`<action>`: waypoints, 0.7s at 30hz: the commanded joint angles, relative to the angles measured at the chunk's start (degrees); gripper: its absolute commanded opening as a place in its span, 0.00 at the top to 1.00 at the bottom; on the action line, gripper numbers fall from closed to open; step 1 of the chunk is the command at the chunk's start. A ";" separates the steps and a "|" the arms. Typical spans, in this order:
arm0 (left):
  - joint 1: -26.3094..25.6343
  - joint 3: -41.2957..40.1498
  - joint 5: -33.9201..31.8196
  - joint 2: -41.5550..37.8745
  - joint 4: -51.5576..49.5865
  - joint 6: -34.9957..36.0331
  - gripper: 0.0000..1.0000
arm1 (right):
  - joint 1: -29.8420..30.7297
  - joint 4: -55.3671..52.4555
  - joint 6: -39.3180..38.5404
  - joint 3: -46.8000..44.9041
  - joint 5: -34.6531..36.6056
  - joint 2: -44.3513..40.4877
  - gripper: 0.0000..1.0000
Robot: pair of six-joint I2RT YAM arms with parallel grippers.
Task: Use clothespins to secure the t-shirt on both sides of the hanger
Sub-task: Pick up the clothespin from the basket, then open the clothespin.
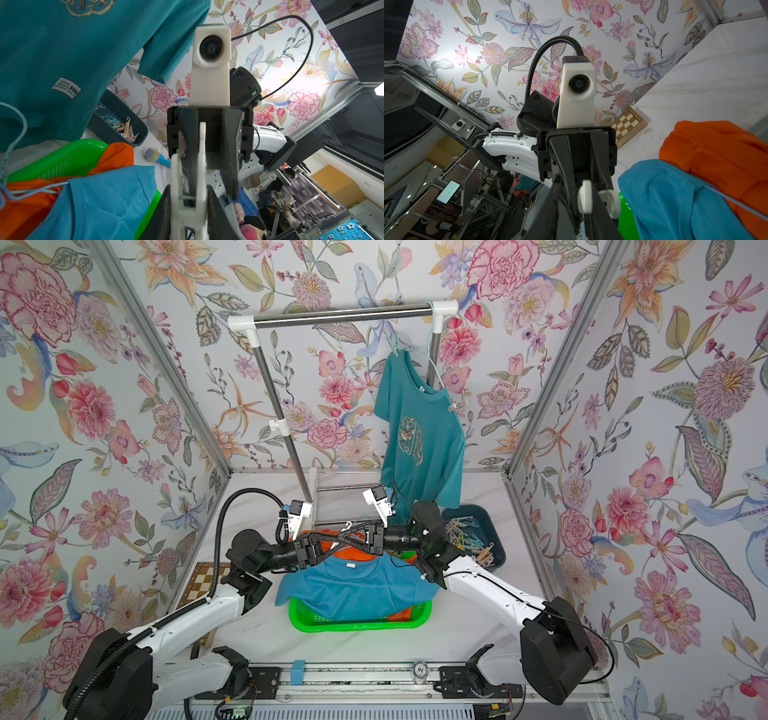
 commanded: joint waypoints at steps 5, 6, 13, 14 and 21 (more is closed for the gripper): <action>0.73 -0.25 -1.23 1.53 1.55 -0.54 0.85 | -0.46 1.21 1.09 0.75 0.61 -4.41 0.58; 0.82 -0.23 -1.23 1.63 1.55 -0.55 0.85 | -0.45 0.96 1.28 0.81 0.70 -5.01 0.57; 1.14 0.12 -0.96 2.34 2.43 -1.28 0.85 | -3.64 -7.91 -2.75 0.96 2.98 -8.22 0.54; 1.28 0.18 -0.94 2.34 2.51 -1.29 0.85 | -3.85 -8.71 -3.19 0.90 3.14 -8.52 0.54; 1.47 0.29 -0.88 1.77 2.36 -1.53 0.84 | -5.22 -15.59 -5.81 0.05 6.65 -8.89 0.45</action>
